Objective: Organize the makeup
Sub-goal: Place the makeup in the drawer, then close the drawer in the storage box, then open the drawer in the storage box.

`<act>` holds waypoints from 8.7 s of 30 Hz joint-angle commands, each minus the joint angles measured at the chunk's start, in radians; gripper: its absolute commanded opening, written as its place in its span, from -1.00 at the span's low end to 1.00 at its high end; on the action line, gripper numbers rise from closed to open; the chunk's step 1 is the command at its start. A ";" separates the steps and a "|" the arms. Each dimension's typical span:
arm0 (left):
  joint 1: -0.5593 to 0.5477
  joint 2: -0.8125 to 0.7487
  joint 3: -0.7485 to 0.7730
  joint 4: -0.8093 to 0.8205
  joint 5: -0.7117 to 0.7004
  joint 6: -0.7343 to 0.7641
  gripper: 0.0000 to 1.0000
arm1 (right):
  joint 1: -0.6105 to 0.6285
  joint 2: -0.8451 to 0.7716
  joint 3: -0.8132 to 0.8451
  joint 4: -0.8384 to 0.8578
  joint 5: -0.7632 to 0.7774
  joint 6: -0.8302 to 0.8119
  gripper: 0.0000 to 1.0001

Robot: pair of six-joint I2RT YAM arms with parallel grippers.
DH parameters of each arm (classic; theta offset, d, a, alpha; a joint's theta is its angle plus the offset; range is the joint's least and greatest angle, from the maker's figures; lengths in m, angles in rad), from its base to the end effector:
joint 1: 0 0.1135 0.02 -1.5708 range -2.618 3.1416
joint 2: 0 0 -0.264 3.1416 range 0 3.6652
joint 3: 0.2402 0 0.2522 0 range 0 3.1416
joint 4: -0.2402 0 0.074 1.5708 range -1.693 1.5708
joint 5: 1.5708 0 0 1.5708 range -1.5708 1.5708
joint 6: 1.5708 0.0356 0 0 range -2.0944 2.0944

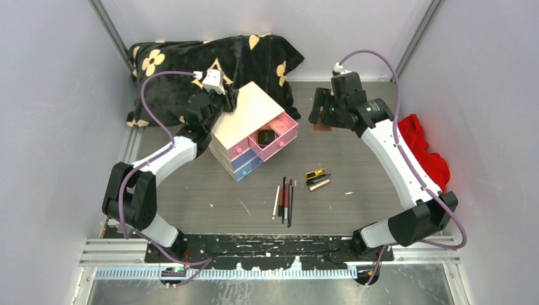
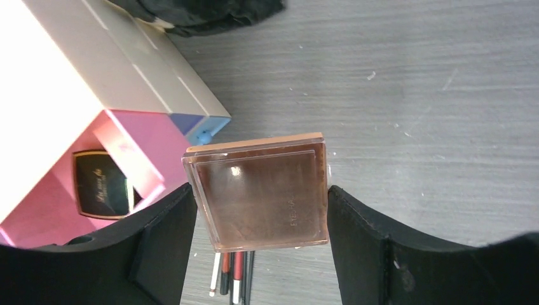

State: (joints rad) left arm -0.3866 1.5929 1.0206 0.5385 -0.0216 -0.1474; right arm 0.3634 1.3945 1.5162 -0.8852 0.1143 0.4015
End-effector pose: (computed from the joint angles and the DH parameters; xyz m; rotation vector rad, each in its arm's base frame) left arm 0.3465 -0.1402 0.2915 0.1764 1.6092 -0.3960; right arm 0.2712 0.0988 0.3871 0.1018 2.3392 0.2488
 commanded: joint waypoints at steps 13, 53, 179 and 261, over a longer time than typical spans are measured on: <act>-0.009 0.124 -0.105 -0.430 0.023 -0.075 -0.23 | 0.184 0.259 0.441 0.085 -0.096 -0.043 -0.99; -0.010 0.130 -0.107 -0.433 0.024 -0.075 -0.24 | 0.296 0.186 0.171 0.046 -0.089 -0.082 -0.95; -0.015 0.136 -0.130 -0.418 0.052 -0.043 -1.00 | 0.311 0.180 -0.118 0.772 -0.105 -0.287 -0.58; -0.023 0.134 -0.110 -0.456 0.006 -0.032 -0.08 | 0.450 0.212 -0.063 0.549 -0.241 -0.387 -0.02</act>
State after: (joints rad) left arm -0.4179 1.6047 1.0222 0.5373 0.0090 -0.0963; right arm 0.8062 1.6127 1.4048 -0.3866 -0.1658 0.0063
